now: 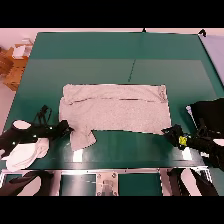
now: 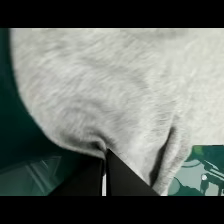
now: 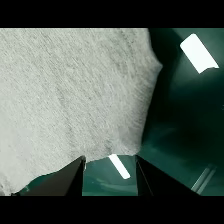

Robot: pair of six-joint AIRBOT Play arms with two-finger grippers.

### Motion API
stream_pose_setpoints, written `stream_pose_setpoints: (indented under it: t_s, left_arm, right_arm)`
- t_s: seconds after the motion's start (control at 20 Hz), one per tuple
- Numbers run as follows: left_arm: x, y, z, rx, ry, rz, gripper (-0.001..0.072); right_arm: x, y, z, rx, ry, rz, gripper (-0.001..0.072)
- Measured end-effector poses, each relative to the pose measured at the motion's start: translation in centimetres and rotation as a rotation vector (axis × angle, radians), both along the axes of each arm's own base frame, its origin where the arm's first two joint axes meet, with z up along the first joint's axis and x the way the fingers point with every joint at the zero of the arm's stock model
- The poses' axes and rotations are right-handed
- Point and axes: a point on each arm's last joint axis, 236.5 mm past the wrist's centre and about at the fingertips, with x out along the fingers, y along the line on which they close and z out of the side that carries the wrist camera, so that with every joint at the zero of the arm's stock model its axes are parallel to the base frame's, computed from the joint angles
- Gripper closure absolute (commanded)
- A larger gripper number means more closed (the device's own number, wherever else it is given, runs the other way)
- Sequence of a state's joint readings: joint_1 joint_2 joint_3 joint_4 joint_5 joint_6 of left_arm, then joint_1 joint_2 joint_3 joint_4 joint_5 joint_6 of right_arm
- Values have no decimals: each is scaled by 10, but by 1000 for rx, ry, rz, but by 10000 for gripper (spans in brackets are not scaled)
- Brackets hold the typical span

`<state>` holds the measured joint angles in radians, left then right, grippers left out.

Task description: Fold the shirts.

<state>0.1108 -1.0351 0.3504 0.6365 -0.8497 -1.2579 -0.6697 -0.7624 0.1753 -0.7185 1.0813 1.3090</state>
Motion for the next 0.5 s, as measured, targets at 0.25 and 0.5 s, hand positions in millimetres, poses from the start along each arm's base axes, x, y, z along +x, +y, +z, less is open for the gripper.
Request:
stream_pose_setpoints:
  t_s: [0.25, 0.5]
  left_arm:
    - [11, -7, 14, -15, -50, -35, 685]
    - [13, -9, 18, -23, -62, -45, 685]
  right_arm:
    - [1, -4, -11, 8, 14, -71, 296]
    - [14, -4, -24, 49, 21, -179, 693]
